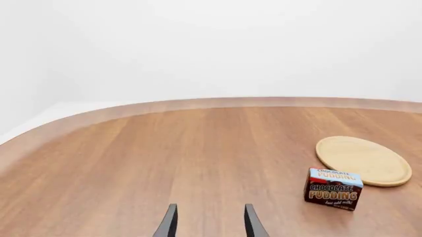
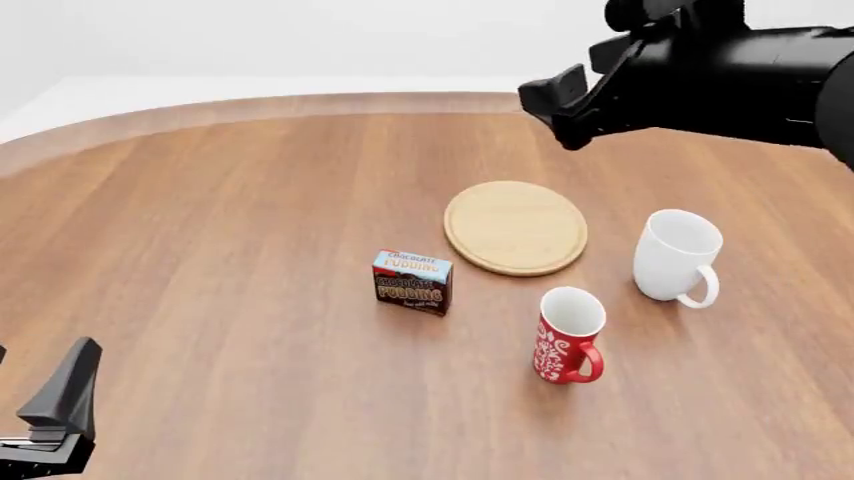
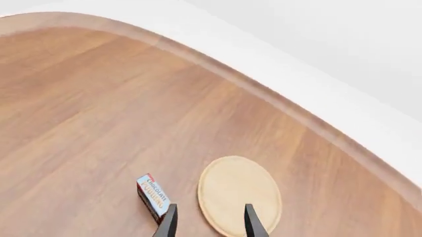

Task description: Put the chocolate pudding to the left of the plate.

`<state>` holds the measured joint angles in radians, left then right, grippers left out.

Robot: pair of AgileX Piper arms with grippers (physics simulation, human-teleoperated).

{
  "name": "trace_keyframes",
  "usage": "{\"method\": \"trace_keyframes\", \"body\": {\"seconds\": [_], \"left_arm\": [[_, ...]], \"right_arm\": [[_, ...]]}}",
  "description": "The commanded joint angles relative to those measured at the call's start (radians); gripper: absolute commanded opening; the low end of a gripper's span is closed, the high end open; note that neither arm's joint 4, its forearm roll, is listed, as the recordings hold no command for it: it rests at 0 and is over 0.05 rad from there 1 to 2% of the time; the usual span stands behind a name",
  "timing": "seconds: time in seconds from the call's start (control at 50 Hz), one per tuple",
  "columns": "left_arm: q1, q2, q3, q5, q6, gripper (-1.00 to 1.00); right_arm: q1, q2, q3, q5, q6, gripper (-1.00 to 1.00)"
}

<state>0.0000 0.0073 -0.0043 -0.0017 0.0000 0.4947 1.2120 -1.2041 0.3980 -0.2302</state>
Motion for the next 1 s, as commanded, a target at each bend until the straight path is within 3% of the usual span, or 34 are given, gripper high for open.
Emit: {"method": "trace_keyframes", "body": {"seconds": [0.02, 0.26, 0.56, 1.0], "left_arm": [[0.0, 0.0, 0.0, 0.0, 0.0, 1.0], [0.0, 0.0, 0.0, 0.0, 0.0, 1.0], [0.0, 0.0, 0.0, 0.0, 0.0, 1.0], [0.0, 0.0, 0.0, 0.0, 0.0, 1.0]], "right_arm": [[0.094, 0.195, -0.112, 0.061, -0.01, 1.0], [0.156, 0.327, -0.134, 0.057, -0.006, 1.0], [0.163, 0.425, -0.172, 0.064, -0.037, 1.0], [0.182, 0.507, -0.148, -0.001, -0.005, 1.0]]}}
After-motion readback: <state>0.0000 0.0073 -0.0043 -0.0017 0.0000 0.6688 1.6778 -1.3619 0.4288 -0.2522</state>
